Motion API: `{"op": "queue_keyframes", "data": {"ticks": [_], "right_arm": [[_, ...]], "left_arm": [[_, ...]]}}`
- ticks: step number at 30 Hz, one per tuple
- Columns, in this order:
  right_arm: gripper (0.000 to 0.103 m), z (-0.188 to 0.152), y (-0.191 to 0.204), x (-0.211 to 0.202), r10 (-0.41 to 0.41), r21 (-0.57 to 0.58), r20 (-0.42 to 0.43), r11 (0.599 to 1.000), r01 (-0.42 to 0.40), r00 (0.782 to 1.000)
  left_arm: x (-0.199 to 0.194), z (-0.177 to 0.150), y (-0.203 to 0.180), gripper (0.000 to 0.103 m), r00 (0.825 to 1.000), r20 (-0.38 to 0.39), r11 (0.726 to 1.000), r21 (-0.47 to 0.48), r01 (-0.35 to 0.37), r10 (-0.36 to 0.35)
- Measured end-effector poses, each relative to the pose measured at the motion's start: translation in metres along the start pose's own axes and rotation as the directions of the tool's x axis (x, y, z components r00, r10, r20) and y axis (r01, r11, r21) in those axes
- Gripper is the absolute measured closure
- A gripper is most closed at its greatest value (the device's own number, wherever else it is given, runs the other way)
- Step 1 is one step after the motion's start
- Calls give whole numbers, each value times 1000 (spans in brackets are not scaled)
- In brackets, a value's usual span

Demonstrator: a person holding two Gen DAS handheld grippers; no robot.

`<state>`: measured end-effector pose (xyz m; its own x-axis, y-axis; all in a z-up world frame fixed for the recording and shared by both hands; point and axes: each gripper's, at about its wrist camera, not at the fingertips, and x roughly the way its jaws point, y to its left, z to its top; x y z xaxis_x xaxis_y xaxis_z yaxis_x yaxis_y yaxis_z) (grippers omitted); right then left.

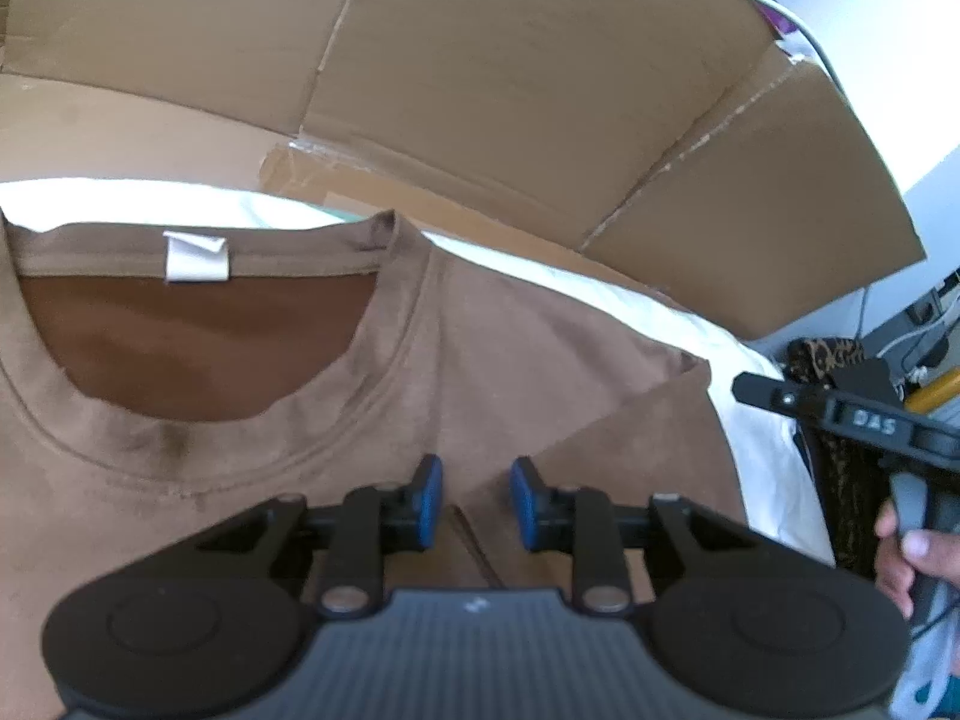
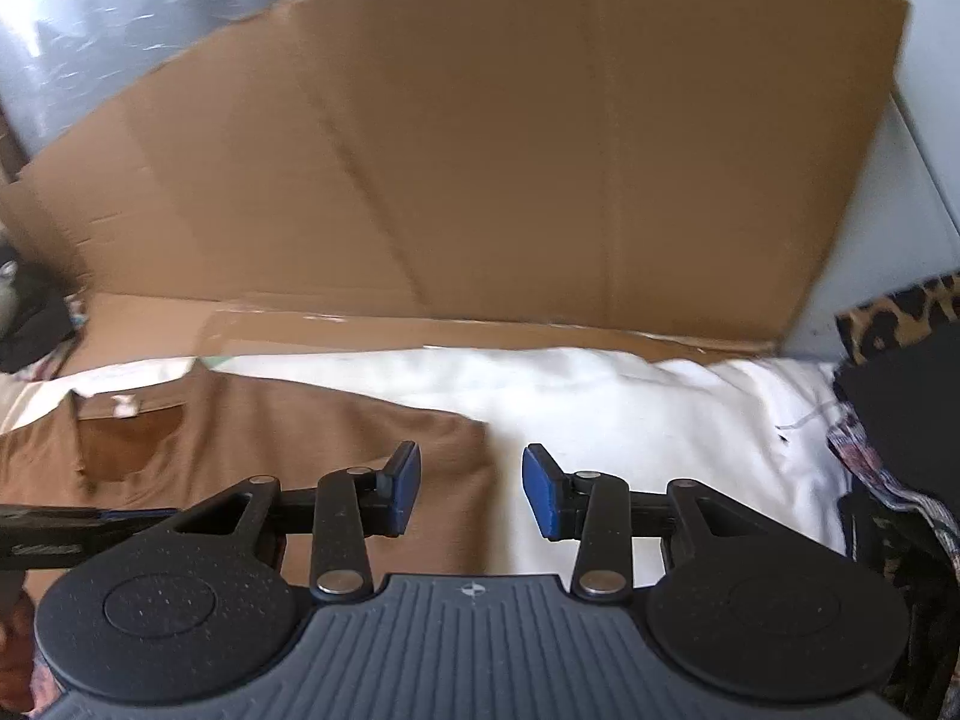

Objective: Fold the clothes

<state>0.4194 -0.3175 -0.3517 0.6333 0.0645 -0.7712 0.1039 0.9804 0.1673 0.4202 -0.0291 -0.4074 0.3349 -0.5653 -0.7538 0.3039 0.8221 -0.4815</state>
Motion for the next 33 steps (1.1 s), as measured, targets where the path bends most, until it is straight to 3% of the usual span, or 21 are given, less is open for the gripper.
{"op": "queue_keyframes", "data": {"ticks": [3, 5, 8, 13, 20, 24, 28, 33], "right_arm": [[63, -2, -7, 11, -19, -2, -13, 1000, 19, 1000], [65, -2, -7, 19, -19, -9, -23, 1000, 18, 1000], [68, -2, -1, 26, -7, -48, -25, 999, 6, 1000], [78, 0, 13, 36, -11, -108, -27, 994, 8, 1000], [78, 4, 18, 48, -20, -142, -48, 990, 13, 999], [78, 4, 19, 28, 4, -142, -17, 990, -6, 1000], [78, -1, 22, 22, -15, -206, -40, 979, 7, 999], [79, -2, 17, 35, -43, -182, -51, 983, 33, 998]], "left_arm": [[0, -3, -4, 78, 1000, -7, 1000, 18, 13, -13], [1, -5, -8, 92, 1000, -18, 999, 43, 22, -21], [-2, -8, -6, 96, 1000, -17, 999, 32, 25, -25], [-12, -12, -8, 98, 999, -4, 999, 14, 34, -34], [-20, -10, -12, 98, 999, -1, 999, -1, 47, -47], [-16, -8, -6, 98, 999, 7, 998, -37, 48, -48], [-15, -10, -5, 98, 999, 4, 999, -33, 43, -43], [-15, -10, -5, 98, 999, 4, 999, -25, 35, -35]]}}
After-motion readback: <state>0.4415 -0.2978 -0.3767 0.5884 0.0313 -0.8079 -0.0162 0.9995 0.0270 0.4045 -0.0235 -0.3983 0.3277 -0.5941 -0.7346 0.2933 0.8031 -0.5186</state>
